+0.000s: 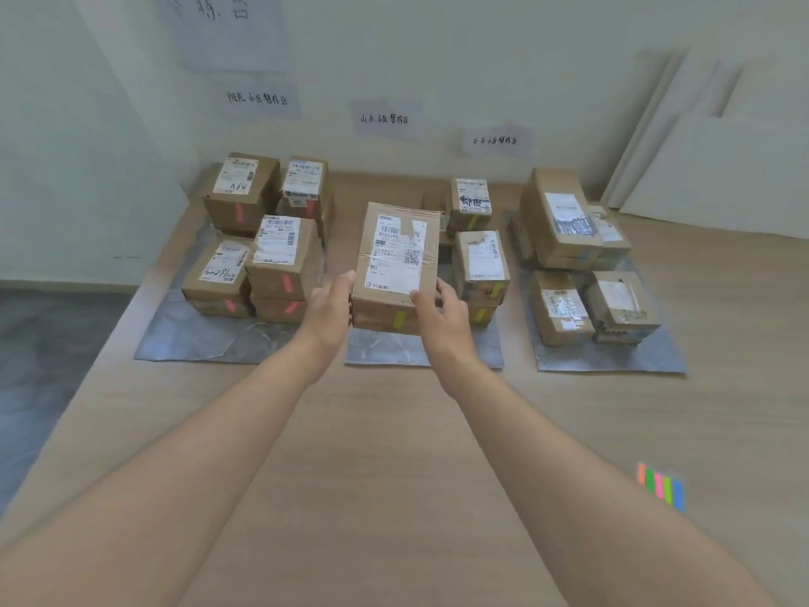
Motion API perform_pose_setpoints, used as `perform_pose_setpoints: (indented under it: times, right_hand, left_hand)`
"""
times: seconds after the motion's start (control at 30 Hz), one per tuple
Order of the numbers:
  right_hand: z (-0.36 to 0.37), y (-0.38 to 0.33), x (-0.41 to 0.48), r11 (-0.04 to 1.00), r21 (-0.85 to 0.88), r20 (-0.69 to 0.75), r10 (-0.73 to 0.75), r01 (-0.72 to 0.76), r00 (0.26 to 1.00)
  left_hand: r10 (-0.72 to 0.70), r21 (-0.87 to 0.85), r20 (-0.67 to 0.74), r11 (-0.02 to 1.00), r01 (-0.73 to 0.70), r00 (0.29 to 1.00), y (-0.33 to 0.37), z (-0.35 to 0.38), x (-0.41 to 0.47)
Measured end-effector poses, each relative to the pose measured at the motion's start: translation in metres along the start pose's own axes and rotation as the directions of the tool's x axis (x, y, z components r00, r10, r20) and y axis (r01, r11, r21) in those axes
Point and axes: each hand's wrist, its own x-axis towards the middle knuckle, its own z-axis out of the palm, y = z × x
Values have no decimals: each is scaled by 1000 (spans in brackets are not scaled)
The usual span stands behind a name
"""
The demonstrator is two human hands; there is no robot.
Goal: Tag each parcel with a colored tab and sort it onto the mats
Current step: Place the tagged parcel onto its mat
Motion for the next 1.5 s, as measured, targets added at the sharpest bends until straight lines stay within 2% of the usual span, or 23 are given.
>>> perform_pose_setpoints:
  times: [0.27, 0.37, 0.63, 1.1, 1.37, 1.5]
  right_hand:
    - [5, 36, 70, 994, -1, -21, 108, -108, 994]
    - [9, 57, 91, 987, 2, -9, 160, -160, 987]
    - [28, 104, 136, 970, -10, -47, 243, -244, 969]
    - [27, 105, 149, 956, 12, -87, 294, -294, 952]
    - [29, 85, 112, 937, 54, -97, 348, -344, 932]
    - [27, 57, 77, 962, 74, -91, 267, -261, 959]
  left_hand:
    - [-123, 27, -30, 992, 124, 992, -42, 25, 76]
    - [-158, -48, -30, 987, 156, 987, -55, 36, 97]
    - [-220, -81, 10, 972, 220, 975, -95, 54, 145]
    - [-290, -136, 69, 945, 297, 954, -115, 52, 165]
    - [-218, -91, -1, 972, 217, 976, -101, 27, 132]
    - [-129, -83, -16, 988, 127, 992, -80, 16, 96]
